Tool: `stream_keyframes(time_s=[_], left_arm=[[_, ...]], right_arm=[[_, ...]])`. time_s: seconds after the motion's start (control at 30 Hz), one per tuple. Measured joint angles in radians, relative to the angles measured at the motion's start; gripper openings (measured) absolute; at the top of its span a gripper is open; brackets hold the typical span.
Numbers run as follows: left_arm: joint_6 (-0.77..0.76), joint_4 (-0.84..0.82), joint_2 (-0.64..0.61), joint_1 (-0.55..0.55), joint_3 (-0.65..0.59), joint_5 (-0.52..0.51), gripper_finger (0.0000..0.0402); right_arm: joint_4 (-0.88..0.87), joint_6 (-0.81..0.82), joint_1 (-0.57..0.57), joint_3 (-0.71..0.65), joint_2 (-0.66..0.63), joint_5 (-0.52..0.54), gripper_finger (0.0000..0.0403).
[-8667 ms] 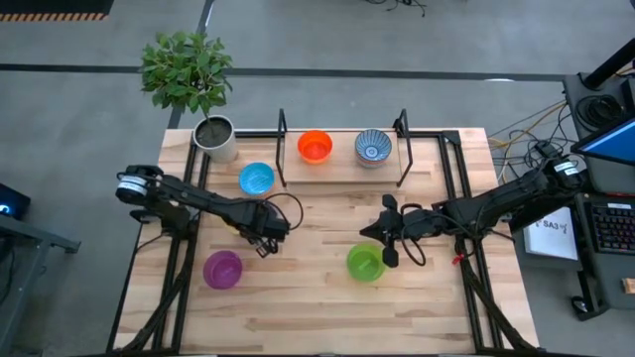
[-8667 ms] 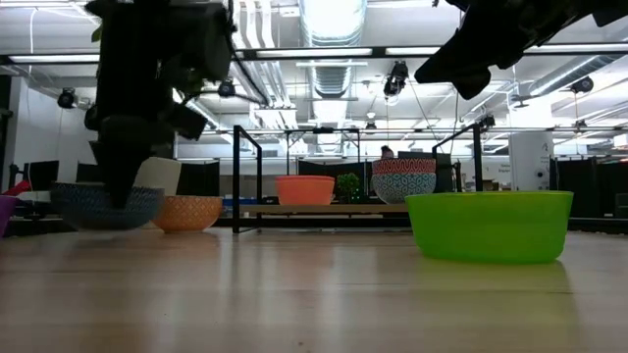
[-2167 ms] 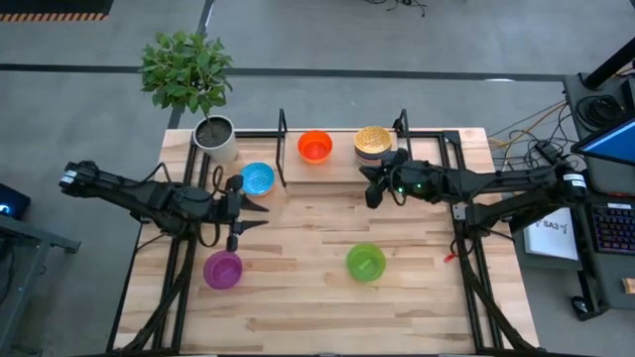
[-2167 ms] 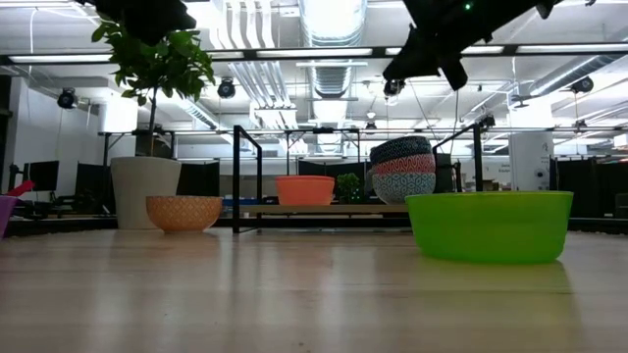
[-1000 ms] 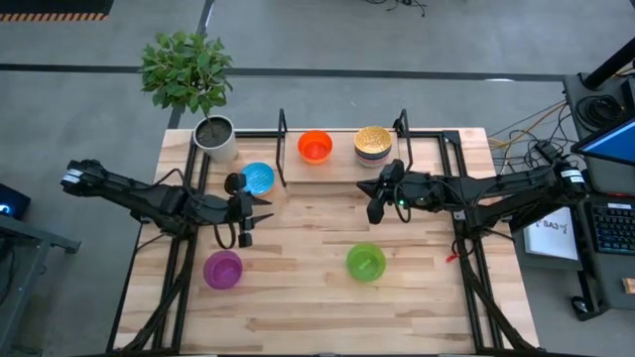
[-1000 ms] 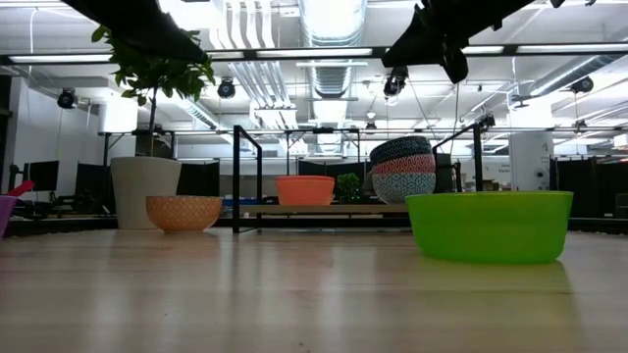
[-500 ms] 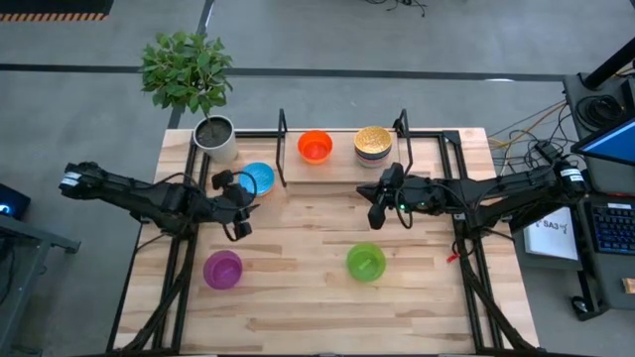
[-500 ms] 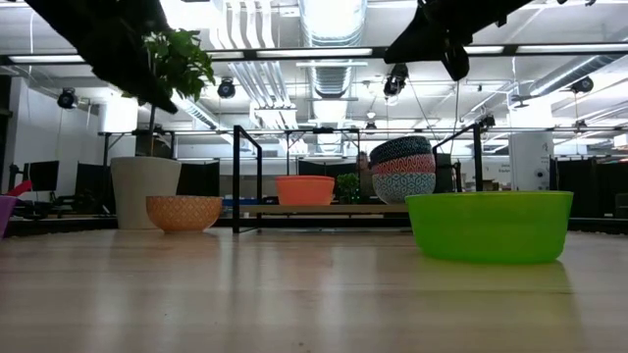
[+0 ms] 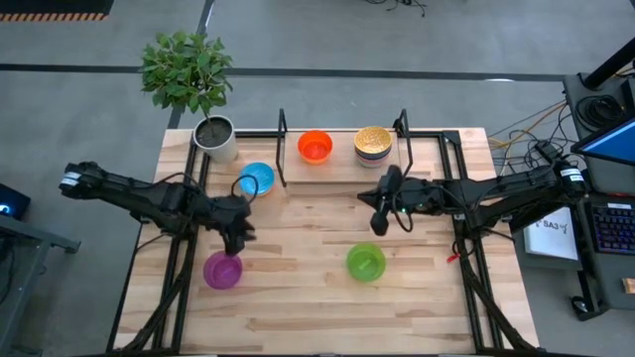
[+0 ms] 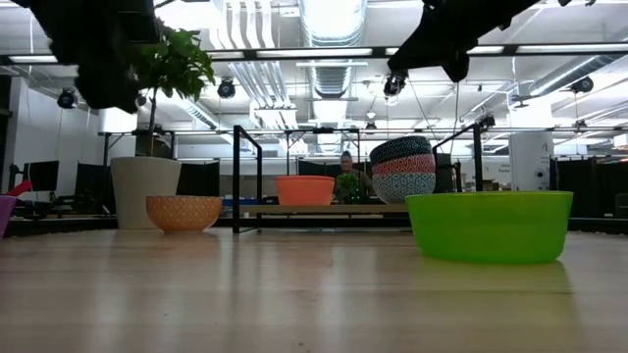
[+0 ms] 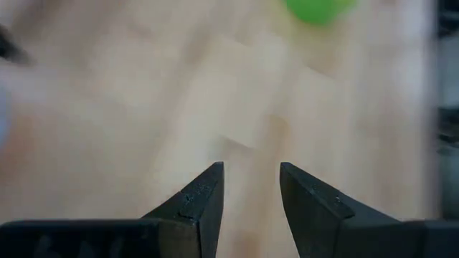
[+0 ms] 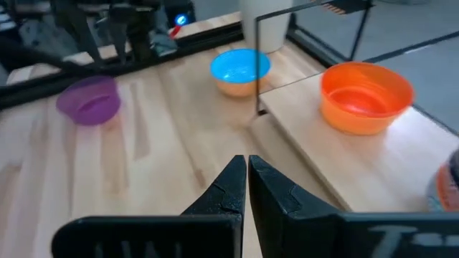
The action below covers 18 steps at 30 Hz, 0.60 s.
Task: Place and stack bowls onto a shelf
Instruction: Stack the violet bowl on top of the orange bowl on the shelf
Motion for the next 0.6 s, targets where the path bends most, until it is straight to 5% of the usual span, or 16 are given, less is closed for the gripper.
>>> stream_keyframes(time_s=[0.3, 0.6], left_arm=[[-0.311, 0.006, 0.066, -0.076, 0.000, 0.381, 0.0119], [-0.447, -0.088, 0.236, -0.168, 0.114, 0.435, 0.0119]], right_arm=[[-0.007, -0.077, 0.000, 0.000, 0.003, -0.026, 0.0009], [-0.020, -0.149, 0.000, 0.000, 0.004, -0.027, 0.0009]])
